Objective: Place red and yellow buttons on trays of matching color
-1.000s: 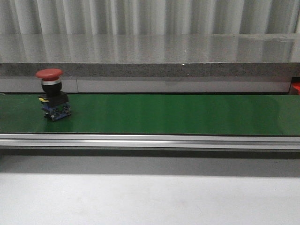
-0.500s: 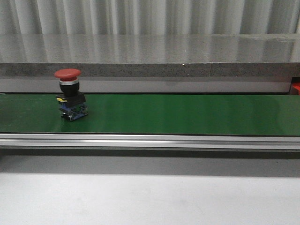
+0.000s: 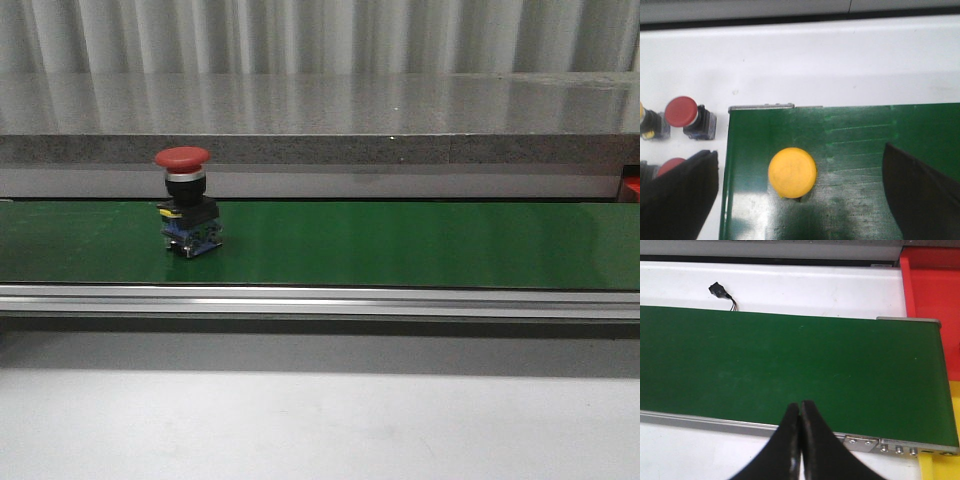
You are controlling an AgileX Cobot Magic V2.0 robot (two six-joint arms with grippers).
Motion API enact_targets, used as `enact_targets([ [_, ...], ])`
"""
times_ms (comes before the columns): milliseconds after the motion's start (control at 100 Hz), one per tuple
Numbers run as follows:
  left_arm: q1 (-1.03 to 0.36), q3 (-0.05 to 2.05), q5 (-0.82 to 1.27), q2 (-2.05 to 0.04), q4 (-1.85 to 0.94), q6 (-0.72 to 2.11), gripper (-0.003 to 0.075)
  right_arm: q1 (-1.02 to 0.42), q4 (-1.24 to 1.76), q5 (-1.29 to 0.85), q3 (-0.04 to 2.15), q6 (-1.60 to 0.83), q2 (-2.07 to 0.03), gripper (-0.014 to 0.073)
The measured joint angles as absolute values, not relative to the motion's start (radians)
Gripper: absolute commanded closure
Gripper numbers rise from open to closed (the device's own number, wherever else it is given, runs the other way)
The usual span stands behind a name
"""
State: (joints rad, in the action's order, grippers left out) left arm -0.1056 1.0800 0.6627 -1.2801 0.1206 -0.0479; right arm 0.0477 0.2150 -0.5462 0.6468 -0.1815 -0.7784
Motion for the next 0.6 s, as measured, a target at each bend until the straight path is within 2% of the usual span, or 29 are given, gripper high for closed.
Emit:
enact_targets([
  [200,-0.107,0.882,0.575,-1.006,0.124,-0.068,0.0098,0.048,0.215,-0.546,0.647,-0.181,-0.778,0.0661],
  [470,-0.107,0.606,0.564,-0.68,0.076,-0.074,0.0108,0.048,0.215,-0.546,0.647,-0.181,-0.778,0.0661],
  [550,-0.107,0.548,0.564,-0.585,0.069,-0.074,0.0158,0.048,0.215,-0.546,0.647,-0.181,-0.778,0.0661],
  [600,-0.107,0.514,0.564,-0.533,0.067,-0.074,0.0231,0.048,0.215,-0.546,0.647,-0.181,-0.778,0.0661],
])
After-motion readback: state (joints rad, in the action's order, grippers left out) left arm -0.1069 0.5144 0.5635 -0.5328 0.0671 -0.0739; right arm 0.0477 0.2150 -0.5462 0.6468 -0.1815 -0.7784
